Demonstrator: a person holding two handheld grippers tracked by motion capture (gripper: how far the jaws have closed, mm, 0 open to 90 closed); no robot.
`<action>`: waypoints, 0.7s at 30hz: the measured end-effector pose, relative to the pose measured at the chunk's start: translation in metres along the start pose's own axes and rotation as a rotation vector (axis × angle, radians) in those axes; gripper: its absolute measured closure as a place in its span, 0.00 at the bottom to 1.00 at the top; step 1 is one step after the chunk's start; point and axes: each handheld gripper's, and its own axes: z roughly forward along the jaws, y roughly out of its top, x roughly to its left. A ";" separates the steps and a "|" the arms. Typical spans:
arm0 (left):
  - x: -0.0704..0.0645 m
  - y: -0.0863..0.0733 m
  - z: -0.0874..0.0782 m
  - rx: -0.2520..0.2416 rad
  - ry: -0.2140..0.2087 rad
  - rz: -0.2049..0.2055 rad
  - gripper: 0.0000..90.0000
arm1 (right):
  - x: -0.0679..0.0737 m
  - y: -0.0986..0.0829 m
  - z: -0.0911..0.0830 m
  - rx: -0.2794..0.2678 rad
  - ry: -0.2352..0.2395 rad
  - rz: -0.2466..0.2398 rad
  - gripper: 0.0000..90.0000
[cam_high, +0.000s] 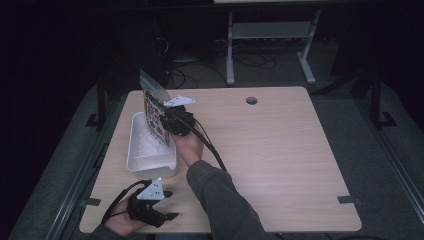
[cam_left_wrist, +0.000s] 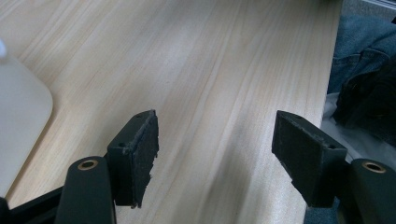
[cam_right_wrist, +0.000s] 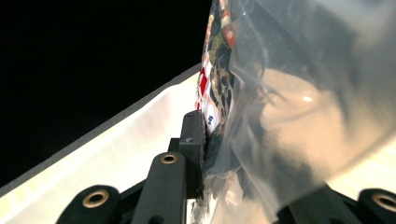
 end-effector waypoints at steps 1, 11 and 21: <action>0.000 0.000 0.000 0.000 0.000 -0.001 0.34 | 0.001 -0.001 -0.001 -0.004 -0.022 0.007 0.82; 0.000 0.000 0.000 -0.001 0.003 0.000 0.34 | 0.014 -0.012 -0.007 -0.071 -0.139 0.103 0.83; 0.000 0.000 0.001 0.006 0.002 0.003 0.34 | 0.022 -0.017 -0.008 -0.092 -0.156 0.201 0.83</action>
